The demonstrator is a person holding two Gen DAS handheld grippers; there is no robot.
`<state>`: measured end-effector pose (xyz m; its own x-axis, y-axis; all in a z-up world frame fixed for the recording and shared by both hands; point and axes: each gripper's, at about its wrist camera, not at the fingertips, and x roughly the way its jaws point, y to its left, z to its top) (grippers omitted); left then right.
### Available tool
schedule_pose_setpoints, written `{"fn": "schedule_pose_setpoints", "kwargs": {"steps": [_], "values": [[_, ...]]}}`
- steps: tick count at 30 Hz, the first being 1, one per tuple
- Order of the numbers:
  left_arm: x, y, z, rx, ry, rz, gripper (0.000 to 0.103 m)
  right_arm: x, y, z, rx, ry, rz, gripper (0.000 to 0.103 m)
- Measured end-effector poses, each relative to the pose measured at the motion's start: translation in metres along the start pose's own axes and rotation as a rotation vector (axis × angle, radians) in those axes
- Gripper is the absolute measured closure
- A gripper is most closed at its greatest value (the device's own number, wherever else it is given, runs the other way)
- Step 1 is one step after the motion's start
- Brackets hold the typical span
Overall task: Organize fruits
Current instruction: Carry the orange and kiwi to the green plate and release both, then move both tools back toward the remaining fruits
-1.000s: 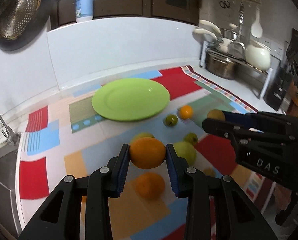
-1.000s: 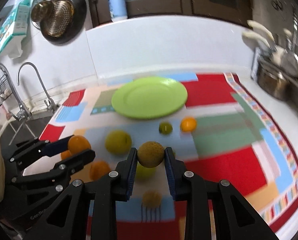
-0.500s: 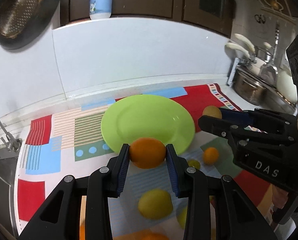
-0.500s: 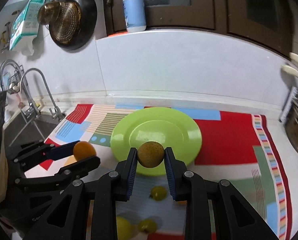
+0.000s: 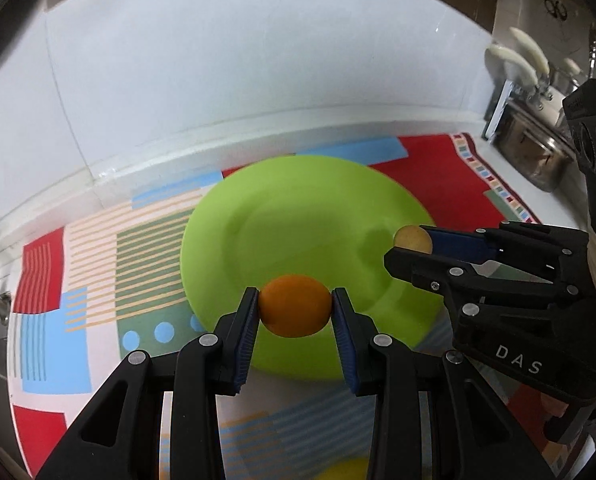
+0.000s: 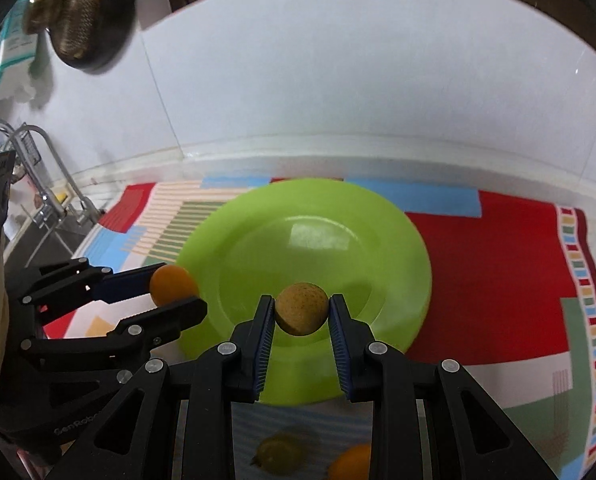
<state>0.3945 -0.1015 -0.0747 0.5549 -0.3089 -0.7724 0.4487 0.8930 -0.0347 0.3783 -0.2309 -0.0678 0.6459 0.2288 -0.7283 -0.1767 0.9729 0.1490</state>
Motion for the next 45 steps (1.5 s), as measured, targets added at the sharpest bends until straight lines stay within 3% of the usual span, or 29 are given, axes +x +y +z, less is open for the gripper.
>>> {"fn": "schedule_pose_setpoints", "kwargs": {"steps": [4, 7, 9, 12, 15, 18, 20, 30, 45], "values": [[0.010, 0.003, 0.001, -0.004, 0.018, -0.002, 0.067, 0.012, -0.004, 0.000, 0.001, 0.019, 0.002, 0.074], [0.008, 0.004, 0.001, -0.005, 0.013, 0.000, 0.059, 0.013, -0.005, 0.000, -0.003, 0.017, -0.018, 0.071], [0.002, 0.005, 0.001, -0.010, -0.002, 0.011, 0.056, 0.011, -0.004, 0.001, -0.005, 0.011, -0.037, 0.064], [-0.014, 0.007, -0.002, -0.025, -0.034, 0.031, 0.050, 0.001, -0.003, 0.000, -0.008, -0.010, -0.053, 0.064], [-0.035, 0.008, -0.007, -0.041, -0.076, 0.053, 0.043, -0.014, 0.001, -0.004, -0.012, -0.036, -0.076, 0.063], [-0.057, 0.006, -0.013, -0.050, -0.114, 0.068, 0.038, -0.033, 0.007, -0.008, -0.007, -0.069, -0.098, 0.053], [-0.071, 0.004, -0.019, -0.051, -0.135, 0.073, 0.033, -0.047, 0.013, -0.011, -0.004, -0.095, -0.106, 0.053], [-0.137, 0.001, -0.049, -0.058, -0.216, 0.100, 0.025, -0.115, 0.041, -0.033, 0.016, -0.201, -0.161, 0.031], [-0.194, -0.004, -0.099, 0.045, -0.285, 0.087, 0.022, -0.166, 0.086, -0.090, 0.038, -0.244, -0.247, 0.031]]}}
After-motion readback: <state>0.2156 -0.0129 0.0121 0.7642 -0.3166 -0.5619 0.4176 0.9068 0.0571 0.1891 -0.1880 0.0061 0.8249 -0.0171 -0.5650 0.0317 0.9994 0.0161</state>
